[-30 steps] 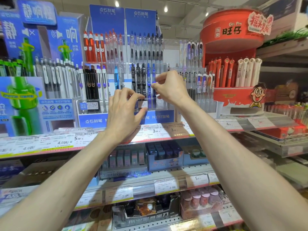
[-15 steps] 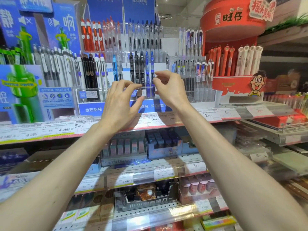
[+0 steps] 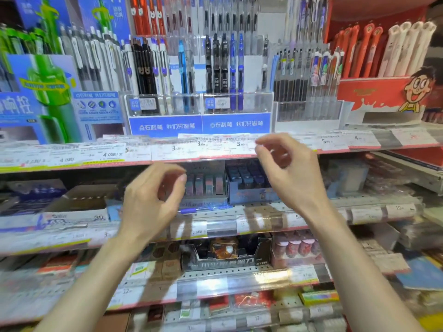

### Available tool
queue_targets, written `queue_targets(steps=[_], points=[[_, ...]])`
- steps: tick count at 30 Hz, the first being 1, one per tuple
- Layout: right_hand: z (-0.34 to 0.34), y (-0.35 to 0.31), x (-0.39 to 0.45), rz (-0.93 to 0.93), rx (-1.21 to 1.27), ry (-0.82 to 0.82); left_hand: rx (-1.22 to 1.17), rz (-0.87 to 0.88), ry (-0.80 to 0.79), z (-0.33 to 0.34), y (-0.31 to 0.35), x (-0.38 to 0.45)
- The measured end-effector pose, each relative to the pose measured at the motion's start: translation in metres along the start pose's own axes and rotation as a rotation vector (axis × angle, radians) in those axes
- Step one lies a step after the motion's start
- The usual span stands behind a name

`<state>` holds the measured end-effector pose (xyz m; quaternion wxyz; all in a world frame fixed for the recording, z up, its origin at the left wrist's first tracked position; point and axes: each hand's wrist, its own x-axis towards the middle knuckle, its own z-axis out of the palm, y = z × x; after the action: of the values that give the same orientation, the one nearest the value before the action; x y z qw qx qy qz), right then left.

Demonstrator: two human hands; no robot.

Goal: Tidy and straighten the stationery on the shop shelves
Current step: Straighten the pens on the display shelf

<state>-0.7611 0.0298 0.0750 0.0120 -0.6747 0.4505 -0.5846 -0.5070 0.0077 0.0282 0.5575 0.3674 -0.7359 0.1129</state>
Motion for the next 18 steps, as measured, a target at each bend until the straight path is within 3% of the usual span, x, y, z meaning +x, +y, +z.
queue_targets(steps=[4,12,18], points=[[0.028,0.034,-0.035,0.078,-0.052,-0.181,0.037,-0.163,-0.190,0.023,-0.029,-0.045],[0.095,0.077,-0.048,0.137,-0.364,-0.463,0.250,-0.292,-0.551,0.053,-0.059,-0.059],[0.111,0.080,-0.040,0.226,-0.378,-0.553,0.239,-0.340,-0.564,0.060,-0.061,-0.057]])
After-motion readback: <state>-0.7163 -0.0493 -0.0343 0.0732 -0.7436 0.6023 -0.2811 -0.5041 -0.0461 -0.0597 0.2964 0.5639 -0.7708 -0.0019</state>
